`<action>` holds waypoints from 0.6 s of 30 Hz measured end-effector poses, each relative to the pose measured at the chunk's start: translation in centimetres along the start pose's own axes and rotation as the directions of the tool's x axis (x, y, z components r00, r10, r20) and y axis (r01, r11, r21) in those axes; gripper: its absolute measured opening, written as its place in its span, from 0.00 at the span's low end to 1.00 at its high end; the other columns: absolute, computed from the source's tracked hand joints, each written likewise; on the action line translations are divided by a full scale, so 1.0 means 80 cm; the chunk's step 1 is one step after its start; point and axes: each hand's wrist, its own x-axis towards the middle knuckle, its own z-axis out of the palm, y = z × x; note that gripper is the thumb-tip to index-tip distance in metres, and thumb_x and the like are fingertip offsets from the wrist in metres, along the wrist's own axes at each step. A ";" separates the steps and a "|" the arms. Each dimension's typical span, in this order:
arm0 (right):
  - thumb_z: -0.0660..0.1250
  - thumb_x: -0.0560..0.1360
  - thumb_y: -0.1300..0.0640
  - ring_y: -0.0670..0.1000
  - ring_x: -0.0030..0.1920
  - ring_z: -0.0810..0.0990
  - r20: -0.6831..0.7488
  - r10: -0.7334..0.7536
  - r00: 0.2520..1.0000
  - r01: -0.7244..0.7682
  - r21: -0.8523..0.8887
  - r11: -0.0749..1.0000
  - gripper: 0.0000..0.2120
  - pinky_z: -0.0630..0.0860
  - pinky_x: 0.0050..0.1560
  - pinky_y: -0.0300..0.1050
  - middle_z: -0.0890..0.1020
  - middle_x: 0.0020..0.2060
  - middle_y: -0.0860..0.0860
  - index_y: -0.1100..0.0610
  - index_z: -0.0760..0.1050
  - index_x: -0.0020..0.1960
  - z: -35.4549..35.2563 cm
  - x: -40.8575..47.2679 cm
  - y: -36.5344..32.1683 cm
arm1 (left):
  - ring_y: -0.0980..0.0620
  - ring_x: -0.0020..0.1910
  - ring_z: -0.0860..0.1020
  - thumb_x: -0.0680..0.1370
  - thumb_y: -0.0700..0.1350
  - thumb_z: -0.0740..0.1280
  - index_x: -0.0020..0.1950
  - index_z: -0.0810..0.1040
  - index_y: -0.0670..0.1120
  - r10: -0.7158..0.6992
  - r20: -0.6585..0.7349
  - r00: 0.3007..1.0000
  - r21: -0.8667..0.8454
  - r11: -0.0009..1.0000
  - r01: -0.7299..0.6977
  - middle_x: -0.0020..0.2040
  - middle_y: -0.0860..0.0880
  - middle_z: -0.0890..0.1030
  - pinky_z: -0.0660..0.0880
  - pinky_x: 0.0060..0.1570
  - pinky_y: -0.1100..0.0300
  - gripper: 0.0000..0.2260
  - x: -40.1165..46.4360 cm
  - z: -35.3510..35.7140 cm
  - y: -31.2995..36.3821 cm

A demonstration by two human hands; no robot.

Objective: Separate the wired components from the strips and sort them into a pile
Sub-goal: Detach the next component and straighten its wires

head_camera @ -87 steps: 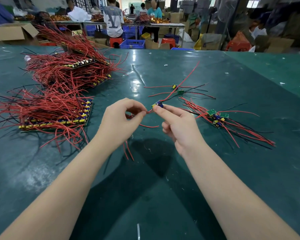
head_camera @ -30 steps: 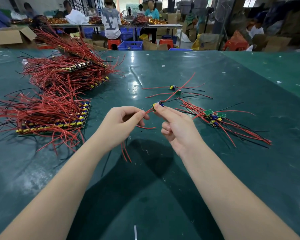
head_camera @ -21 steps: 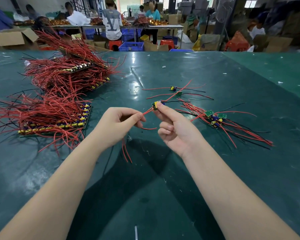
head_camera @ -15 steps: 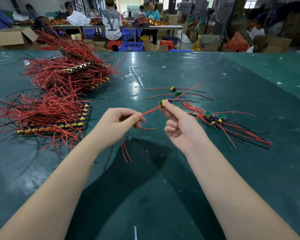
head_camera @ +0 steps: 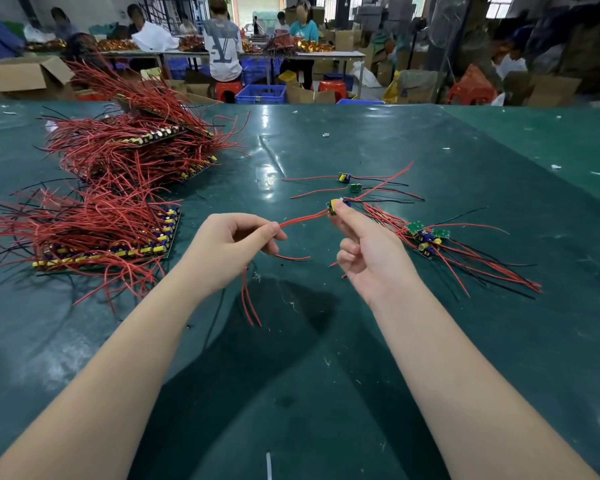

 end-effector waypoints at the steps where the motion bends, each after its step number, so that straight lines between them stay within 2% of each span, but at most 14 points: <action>1: 0.76 0.70 0.57 0.43 0.21 0.59 -0.008 -0.006 1.000 0.006 0.014 1.000 0.06 0.59 0.21 0.33 0.85 0.41 0.51 0.55 0.80 0.44 -0.001 0.001 -0.001 | 0.38 0.37 0.75 0.79 0.46 0.66 0.39 0.84 0.52 -0.012 -0.003 1.000 -0.013 1.000 0.012 0.34 0.53 0.83 0.72 0.39 0.55 0.11 0.001 0.000 -0.001; 3: 0.75 0.70 0.57 0.43 0.21 0.59 -0.033 -0.011 0.999 0.012 0.054 0.998 0.05 0.57 0.21 0.33 0.85 0.40 0.50 0.53 0.79 0.41 -0.003 0.003 -0.005 | 0.42 0.37 0.75 0.78 0.48 0.67 0.37 0.84 0.52 -0.057 -0.030 0.998 -0.058 0.997 0.055 0.35 0.51 0.84 0.72 0.42 0.54 0.11 0.002 -0.002 -0.004; 5: 0.75 0.71 0.57 0.42 0.20 0.60 -0.047 -0.005 0.999 0.008 0.074 0.997 0.05 0.58 0.21 0.32 0.85 0.40 0.50 0.53 0.79 0.40 -0.005 0.004 -0.008 | 0.53 0.38 0.77 0.78 0.49 0.68 0.37 0.84 0.51 -0.092 -0.057 0.994 -0.112 0.990 0.086 0.35 0.50 0.84 0.71 0.44 0.57 0.11 0.002 -0.005 -0.006; 7: 0.76 0.70 0.57 0.42 0.20 0.60 -0.044 0.005 0.999 -0.001 0.076 0.997 0.05 0.58 0.20 0.32 0.85 0.39 0.50 0.53 0.79 0.41 -0.004 0.003 -0.008 | 0.59 0.37 0.79 0.77 0.48 0.69 0.37 0.84 0.50 -0.099 -0.062 0.993 -0.155 0.984 0.088 0.36 0.49 0.84 0.72 0.45 0.60 0.10 0.001 -0.007 -0.006; 13: 0.75 0.71 0.56 0.42 0.20 0.61 -0.049 0.015 0.999 -0.009 0.131 0.991 0.05 0.60 0.20 0.32 0.84 0.38 0.49 0.52 0.79 0.40 -0.004 0.002 -0.012 | 0.59 0.35 0.80 0.77 0.49 0.68 0.37 0.84 0.50 -0.176 -0.066 0.982 -0.286 0.946 0.151 0.34 0.51 0.84 0.73 0.39 0.68 0.11 0.002 -0.007 -0.001; 18: 0.75 0.71 0.56 0.42 0.20 0.62 -0.024 0.031 0.999 -0.028 0.135 0.990 0.05 0.61 0.20 0.32 0.84 0.37 0.49 0.52 0.79 0.39 -0.003 -0.001 -0.013 | 0.61 0.33 0.80 0.78 0.44 0.68 0.39 0.83 0.46 -0.204 -0.104 0.973 -0.408 0.901 0.145 0.32 0.52 0.83 0.73 0.35 0.73 0.09 0.002 -0.008 0.004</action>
